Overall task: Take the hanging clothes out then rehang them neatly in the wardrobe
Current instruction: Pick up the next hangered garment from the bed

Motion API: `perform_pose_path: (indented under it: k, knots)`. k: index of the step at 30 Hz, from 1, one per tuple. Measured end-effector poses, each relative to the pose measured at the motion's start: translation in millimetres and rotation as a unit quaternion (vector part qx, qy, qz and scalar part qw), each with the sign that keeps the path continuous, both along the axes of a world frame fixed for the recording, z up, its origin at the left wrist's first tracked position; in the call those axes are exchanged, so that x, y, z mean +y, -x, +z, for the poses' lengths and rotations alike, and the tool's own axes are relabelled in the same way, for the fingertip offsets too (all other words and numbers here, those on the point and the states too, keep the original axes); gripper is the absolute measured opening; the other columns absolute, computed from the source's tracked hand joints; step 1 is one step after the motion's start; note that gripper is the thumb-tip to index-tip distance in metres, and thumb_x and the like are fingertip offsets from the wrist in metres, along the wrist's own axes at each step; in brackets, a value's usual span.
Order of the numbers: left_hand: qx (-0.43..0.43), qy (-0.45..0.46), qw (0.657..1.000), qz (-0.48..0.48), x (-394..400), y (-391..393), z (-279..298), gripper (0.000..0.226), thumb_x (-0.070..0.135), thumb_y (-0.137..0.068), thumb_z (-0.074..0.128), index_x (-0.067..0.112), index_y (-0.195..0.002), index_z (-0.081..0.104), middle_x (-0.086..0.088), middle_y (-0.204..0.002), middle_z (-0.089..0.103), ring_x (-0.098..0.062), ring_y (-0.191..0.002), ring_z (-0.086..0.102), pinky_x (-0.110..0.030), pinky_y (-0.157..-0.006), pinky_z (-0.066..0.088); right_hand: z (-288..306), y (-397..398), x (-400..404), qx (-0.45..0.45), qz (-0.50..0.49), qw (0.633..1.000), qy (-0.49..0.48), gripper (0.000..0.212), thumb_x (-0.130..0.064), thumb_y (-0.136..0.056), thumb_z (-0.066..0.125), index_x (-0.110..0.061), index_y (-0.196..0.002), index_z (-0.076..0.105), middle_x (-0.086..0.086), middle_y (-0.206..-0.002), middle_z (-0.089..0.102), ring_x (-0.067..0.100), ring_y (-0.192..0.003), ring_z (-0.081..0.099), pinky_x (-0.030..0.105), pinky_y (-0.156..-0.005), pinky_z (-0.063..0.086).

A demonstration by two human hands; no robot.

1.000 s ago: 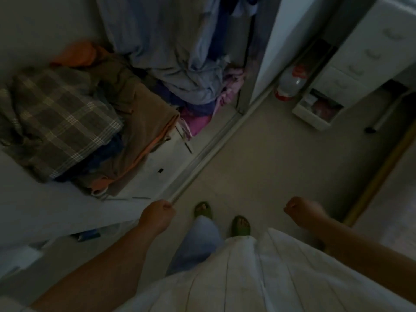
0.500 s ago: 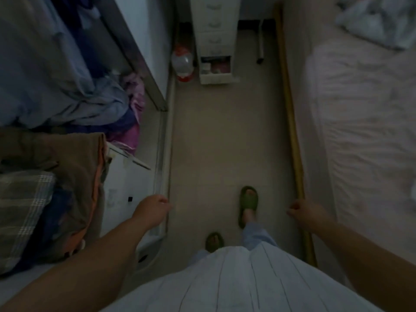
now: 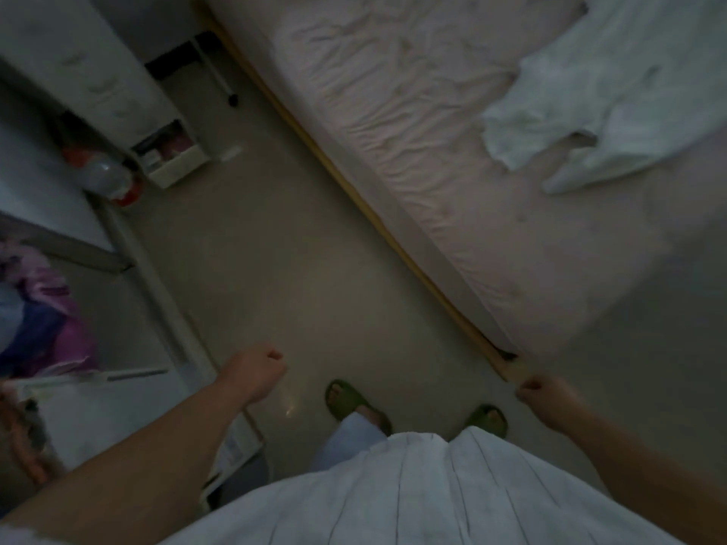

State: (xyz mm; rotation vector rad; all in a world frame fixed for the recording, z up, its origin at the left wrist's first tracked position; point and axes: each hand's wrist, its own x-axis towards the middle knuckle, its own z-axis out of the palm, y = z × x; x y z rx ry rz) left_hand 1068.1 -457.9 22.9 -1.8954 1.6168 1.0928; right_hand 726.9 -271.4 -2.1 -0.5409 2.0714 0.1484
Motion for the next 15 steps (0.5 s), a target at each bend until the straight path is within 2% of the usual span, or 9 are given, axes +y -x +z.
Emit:
perform_pose_path:
  k: [2, 4, 7, 8, 10, 11, 13, 15]
  knots:
    - [0.006, -0.013, 1.0, -0.027, 13, 44, -5, 0.028, 0.018, -0.087, 0.055, 0.008, -0.111, 0.066, -0.015, -0.115, 0.066, -0.028, -0.105, 0.061, -0.027, -0.085, 0.045, -4, 29, 39, -0.018, -0.063, 0.998, 0.005, 0.017, -0.01, -0.088, 0.055, -0.004, -0.072, 0.055, 0.006, -0.065, 0.045, 0.017, -0.063, 0.043, 0.034, -0.064, 0.039]
    - [0.014, -0.022, 0.999, -0.048, 31, 93, -11, 0.023, 0.018, -0.086, 0.055, 0.007, -0.103, 0.067, -0.019, -0.11, 0.067, -0.032, -0.101, 0.062, -0.031, -0.082, 0.046, -13, 60, 80, -0.024, -0.112, 0.993, 0.008, 0.027, -0.01, -0.088, 0.056, -0.012, -0.062, 0.047, 0.003, -0.061, 0.041, 0.014, -0.057, 0.039, 0.03, -0.062, 0.035]
    - [0.033, -0.018, 0.998, -0.051, 73, 178, -11, 0.026, 0.017, -0.089, 0.054, 0.004, -0.108, 0.066, -0.017, -0.112, 0.066, -0.031, -0.104, 0.06, -0.032, -0.086, 0.045, -24, 116, 141, -0.017, -0.129, 0.991, 0.008, 0.034, -0.018, -0.087, 0.058, -0.019, -0.058, 0.041, 0.002, -0.061, 0.042, 0.016, -0.057, 0.04, 0.026, -0.058, 0.032]
    - [0.045, -0.018, 0.998, -0.044, 88, 209, -9, 0.023, 0.016, -0.089, 0.054, 0.004, -0.103, 0.068, -0.017, -0.11, 0.066, -0.03, -0.105, 0.06, -0.033, -0.088, 0.045, -24, 137, 159, -0.017, -0.134, 0.991, 0.007, 0.033, -0.02, -0.087, 0.057, -0.02, -0.058, 0.042, 0.002, -0.062, 0.044, 0.017, -0.059, 0.043, 0.027, -0.06, 0.034]
    - [0.063, -0.03, 0.997, -0.035, 118, 262, -11, 0.014, 0.02, -0.084, 0.058, 0.009, -0.082, 0.067, -0.015, -0.102, 0.064, -0.028, -0.1, 0.061, -0.037, -0.091, 0.046, -15, 177, 194, -0.015, -0.151, 0.988, 0.006, 0.026, -0.023, -0.087, 0.058, -0.02, -0.063, 0.051, 0.005, -0.068, 0.053, 0.02, -0.066, 0.049, 0.03, -0.066, 0.041]
    - [0.071, -0.036, 0.996, -0.042, 131, 286, -16, 0.013, 0.021, -0.082, 0.06, 0.01, -0.082, 0.067, -0.014, -0.102, 0.064, -0.028, -0.099, 0.061, -0.038, -0.091, 0.047, -7, 199, 209, -0.004, -0.159, 0.987, 0.006, 0.019, -0.024, -0.087, 0.058, -0.016, -0.07, 0.059, 0.008, -0.073, 0.057, 0.021, -0.069, 0.052, 0.031, -0.069, 0.044]
    - [0.073, -0.044, 0.994, -0.069, 149, 330, -26, 0.025, 0.018, -0.087, 0.059, 0.004, -0.106, 0.067, -0.016, -0.11, 0.065, -0.031, -0.104, 0.061, -0.037, -0.091, 0.047, 4, 239, 239, 0.019, -0.172, 0.985, 0.0, 0.02, -0.028, -0.088, 0.057, -0.011, -0.088, 0.067, 0.01, -0.082, 0.063, 0.021, -0.075, 0.055, 0.03, -0.073, 0.044]
    - [0.072, -0.051, 0.993, -0.078, 161, 369, -37, 0.03, 0.014, -0.09, 0.055, 0.0, -0.115, 0.063, -0.02, -0.116, 0.064, -0.033, -0.106, 0.06, -0.038, -0.094, 0.046, 11, 272, 268, 0.037, -0.183, 0.982, -0.016, 0.024, -0.029, -0.089, 0.055, -0.01, -0.098, 0.067, 0.01, -0.09, 0.066, 0.023, -0.084, 0.059, 0.029, -0.075, 0.045]
